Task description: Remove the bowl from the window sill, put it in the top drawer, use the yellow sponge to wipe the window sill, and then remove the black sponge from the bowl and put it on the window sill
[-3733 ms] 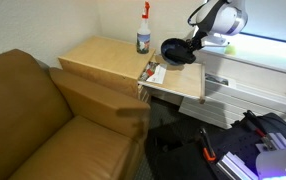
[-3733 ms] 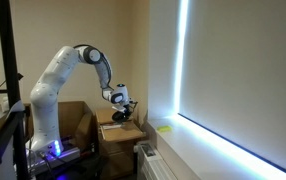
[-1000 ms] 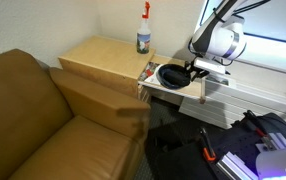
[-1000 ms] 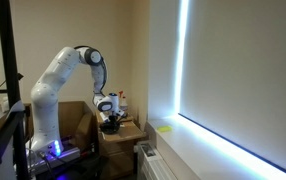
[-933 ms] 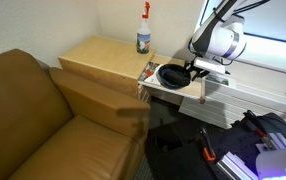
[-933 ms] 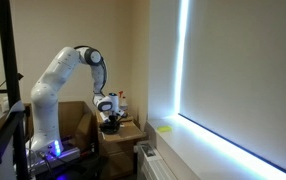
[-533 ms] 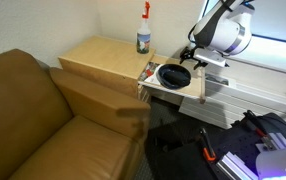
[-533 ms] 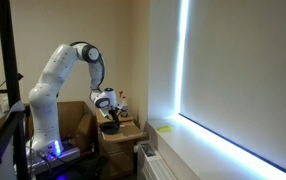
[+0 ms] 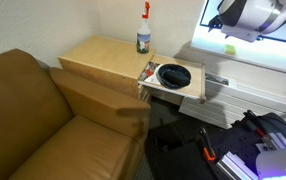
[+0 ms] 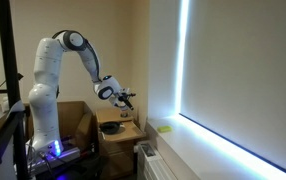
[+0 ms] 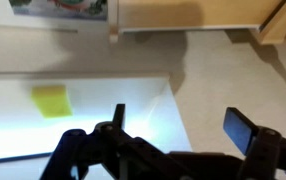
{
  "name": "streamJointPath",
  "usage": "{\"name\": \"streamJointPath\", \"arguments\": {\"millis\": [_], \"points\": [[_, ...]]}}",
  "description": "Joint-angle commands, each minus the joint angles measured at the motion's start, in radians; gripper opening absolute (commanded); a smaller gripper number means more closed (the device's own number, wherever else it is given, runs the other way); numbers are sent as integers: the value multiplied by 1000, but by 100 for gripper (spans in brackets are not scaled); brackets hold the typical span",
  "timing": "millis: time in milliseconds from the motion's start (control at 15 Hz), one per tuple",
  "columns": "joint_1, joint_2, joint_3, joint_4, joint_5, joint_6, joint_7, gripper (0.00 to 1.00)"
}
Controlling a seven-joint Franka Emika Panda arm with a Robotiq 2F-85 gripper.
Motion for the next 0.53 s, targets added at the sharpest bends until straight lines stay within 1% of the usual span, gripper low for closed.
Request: {"name": "streamJointPath", "arguments": {"millis": [0,67,133,200,267,333,400,467], "points": [[-145,-63,153,-4,-243,-4,163,100],[-60,-51,36,19,-135,-14,77,100],[-98,-61,85,18,-201,-16,132,100],[-112,-62,117,15,-220,-16,153,100],[-112,-61,132,13,-221,-16,155,100],[47,-92,-56,11,-204,-16,148,100],[-13,-105,2,54,-47,-15,47,100],[-16,-16,-64,154,-70,-10,27,100]]}}
